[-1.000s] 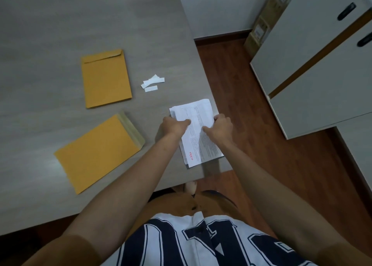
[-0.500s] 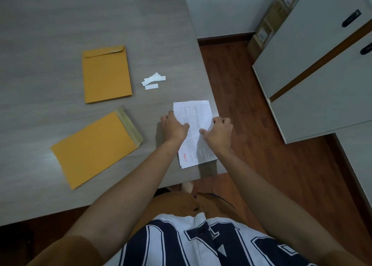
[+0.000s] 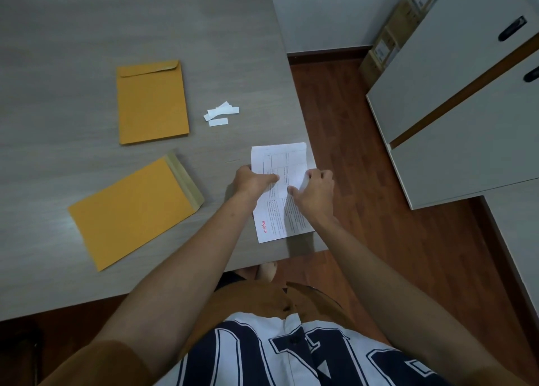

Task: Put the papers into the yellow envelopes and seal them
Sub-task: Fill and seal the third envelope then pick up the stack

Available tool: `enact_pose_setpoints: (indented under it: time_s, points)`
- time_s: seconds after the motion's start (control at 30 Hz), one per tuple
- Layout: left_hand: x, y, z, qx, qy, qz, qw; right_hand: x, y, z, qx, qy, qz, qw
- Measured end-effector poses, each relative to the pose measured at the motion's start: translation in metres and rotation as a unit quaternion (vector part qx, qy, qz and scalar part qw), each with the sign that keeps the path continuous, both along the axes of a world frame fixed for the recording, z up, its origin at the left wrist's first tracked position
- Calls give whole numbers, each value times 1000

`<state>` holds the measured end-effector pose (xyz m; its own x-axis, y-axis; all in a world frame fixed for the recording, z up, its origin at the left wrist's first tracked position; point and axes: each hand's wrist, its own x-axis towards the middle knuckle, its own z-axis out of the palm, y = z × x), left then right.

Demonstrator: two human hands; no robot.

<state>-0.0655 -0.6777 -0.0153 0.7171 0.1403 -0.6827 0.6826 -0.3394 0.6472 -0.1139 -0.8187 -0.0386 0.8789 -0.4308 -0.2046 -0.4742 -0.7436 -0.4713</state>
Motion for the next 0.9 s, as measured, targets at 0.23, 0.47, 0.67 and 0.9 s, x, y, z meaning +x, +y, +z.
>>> enact_pose_setpoints:
  time_s: [0.23, 0.47, 0.67, 0.9]
  points:
    - [-8, -4, -2, 20, -92, -81, 992, -2, -2, -6, 6, -7, -2, 1000]
    - [-2, 6, -13, -63, -29, 28, 997, -4, -7, -8, 53, -15, -5, 998]
    - [18, 30, -3, -311, -11, 238, 920, 4, -11, 13, 272, -35, -120, 954]
    - [26, 35, 18, -481, -31, 261, 836, 21, -7, 32, 567, -14, -252, 784]
